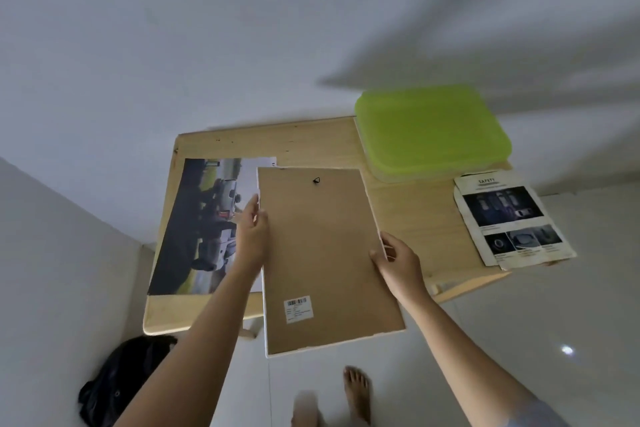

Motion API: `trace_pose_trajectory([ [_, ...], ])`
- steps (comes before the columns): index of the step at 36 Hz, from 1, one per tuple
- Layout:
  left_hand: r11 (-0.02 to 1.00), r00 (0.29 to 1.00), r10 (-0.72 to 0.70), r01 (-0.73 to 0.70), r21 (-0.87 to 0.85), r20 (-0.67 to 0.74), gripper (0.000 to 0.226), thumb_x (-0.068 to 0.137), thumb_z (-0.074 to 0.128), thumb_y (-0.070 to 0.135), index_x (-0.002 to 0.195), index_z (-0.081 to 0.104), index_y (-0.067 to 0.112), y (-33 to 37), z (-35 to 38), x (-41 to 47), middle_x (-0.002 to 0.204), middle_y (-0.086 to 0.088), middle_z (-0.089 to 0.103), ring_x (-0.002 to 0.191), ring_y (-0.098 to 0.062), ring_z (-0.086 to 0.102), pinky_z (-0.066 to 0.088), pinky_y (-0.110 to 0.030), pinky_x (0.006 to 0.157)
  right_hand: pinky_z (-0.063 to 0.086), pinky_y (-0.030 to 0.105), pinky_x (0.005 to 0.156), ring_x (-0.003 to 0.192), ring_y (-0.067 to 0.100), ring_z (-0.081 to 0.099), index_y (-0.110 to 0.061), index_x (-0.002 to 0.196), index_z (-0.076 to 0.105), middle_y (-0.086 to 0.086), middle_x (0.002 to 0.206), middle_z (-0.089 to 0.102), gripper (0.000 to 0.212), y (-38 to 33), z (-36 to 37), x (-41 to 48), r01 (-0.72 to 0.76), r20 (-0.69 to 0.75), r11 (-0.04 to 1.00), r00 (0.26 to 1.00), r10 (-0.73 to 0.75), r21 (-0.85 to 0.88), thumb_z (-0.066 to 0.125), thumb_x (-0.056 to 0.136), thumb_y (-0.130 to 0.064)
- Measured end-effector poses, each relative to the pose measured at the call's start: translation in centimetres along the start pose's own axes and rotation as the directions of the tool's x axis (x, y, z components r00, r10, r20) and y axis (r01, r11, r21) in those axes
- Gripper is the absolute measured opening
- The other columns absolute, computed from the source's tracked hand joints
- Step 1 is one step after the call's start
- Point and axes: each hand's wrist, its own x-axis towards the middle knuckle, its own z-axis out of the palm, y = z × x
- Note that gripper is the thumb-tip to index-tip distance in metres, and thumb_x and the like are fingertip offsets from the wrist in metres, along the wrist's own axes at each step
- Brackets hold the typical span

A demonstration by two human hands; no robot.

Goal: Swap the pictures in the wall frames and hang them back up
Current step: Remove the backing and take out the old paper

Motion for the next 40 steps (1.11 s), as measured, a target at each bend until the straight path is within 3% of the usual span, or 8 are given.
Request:
trace_pose_trajectory([
  [4, 0.996, 0.999, -0.035, 0.036, 0.086, -0.023, 0.045, 0.097, 0.033, 0.010, 0.142, 0.032, 0.010, -1.2, 1.2, 1.3, 0.146, -0.008, 0.035, 0.131, -0.023, 0.040, 0.034, -0.042, 0.109, 0.051, 0.037, 0.085, 0.090, 0.019, 0.063, -0.015, 0.110, 0.065, 0.006, 0.098, 0.065, 0.028, 1.1, -0.4, 1.3, 0.014, -0.004, 0.994, 1.000, -0.015, -0.107, 0.060, 0.083, -0.006],
  [9, 0.984, 0.999, -0.036, 0.040, 0.173, -0.024, 0.043, 0.098, 0.035, 0.013, 0.141, 0.035, 0.010, -2.1, 2.2, 2.6, 0.141, -0.012, 0.037, 0.128, -0.024, 0.039, 0.032, -0.038, 0.107, 0.043, 0.029, 0.099, 0.112, 0.019, 0.056, -0.009, 0.127, 0.054, 0.006, 0.118, 0.061, 0.045, 2.0, -0.3, 2.9, 0.034, 0.013, 0.976, 0.999, -0.032, -0.214, 0.063, 0.083, -0.011],
  [13, 0.970, 0.997, -0.049, 0.060, 0.236, -0.052, 0.044, 0.098, 0.037, 0.014, 0.142, 0.034, 0.008, -2.7, 2.3, 3.3, 0.144, -0.011, 0.035, 0.133, -0.025, 0.035, 0.027, -0.038, 0.109, 0.033, 0.019, 0.098, 0.118, 0.020, 0.052, -0.005, 0.129, 0.050, 0.010, 0.123, 0.057, 0.048, 2.0, 0.0, 3.9, 0.051, 0.018, 0.971, 0.999, -0.048, -0.235, 0.064, 0.084, -0.009],
  [20, 0.938, 0.991, -0.090, 0.118, 0.326, -0.099, 0.046, 0.095, 0.040, 0.010, 0.141, 0.036, 0.007, -3.5, 2.3, 4.3, 0.147, -0.012, 0.035, 0.136, -0.027, 0.031, 0.028, -0.045, 0.112, 0.043, 0.027, 0.094, 0.102, 0.025, 0.058, -0.002, 0.124, 0.055, 0.014, 0.111, 0.058, 0.046, 2.1, 0.4, 5.5, 0.105, 0.038, 0.959, 0.994, -0.098, -0.264, 0.067, 0.080, -0.005],
  [28, 0.896, 0.988, -0.092, 0.138, 0.423, -0.128, 0.045, 0.095, 0.042, 0.007, 0.140, 0.037, 0.004, -3.1, 2.6, 4.9, 0.136, -0.017, 0.035, 0.125, -0.031, 0.039, 0.034, -0.044, 0.108, 0.028, 0.009, 0.077, 0.086, 0.014, 0.046, -0.003, 0.123, 0.054, 0.008, 0.103, 0.052, 0.040, 2.1, 0.8, 6.5, 0.180, 0.076, 0.941, 0.983, -0.165, -0.288, 0.063, 0.084, -0.009],
  [33, 0.869, 0.990, -0.065, 0.117, 0.480, -0.123, 0.040, 0.093, 0.042, 0.006, 0.133, 0.044, 0.001, -3.1, 2.3, 5.1, 0.131, -0.021, 0.041, 0.119, -0.033, 0.042, 0.036, -0.044, 0.104, 0.028, 0.009, 0.078, 0.092, 0.027, 0.052, 0.001, 0.114, 0.057, 0.014, 0.098, 0.053, 0.034, 2.3, 1.0, 7.0, 0.234, 0.068, 0.916, 0.972, -0.224, -0.326, 0.064, 0.082, -0.006],
  [40, 0.898, 0.992, -0.053, 0.096, 0.428, -0.111, 0.034, 0.088, 0.048, 0.006, 0.121, 0.054, 0.005, -2.6, 1.5, 5.4, 0.117, -0.017, 0.048, 0.107, -0.031, 0.051, 0.044, -0.042, 0.095, 0.029, 0.012, 0.086, 0.102, 0.029, 0.051, 0.001, 0.114, 0.059, 0.014, 0.103, 0.054, 0.034, 1.4, 2.9, 7.4, 0.327, 0.059, 0.866, 0.942, -0.330, -0.378, 0.063, 0.080, 0.000],
])
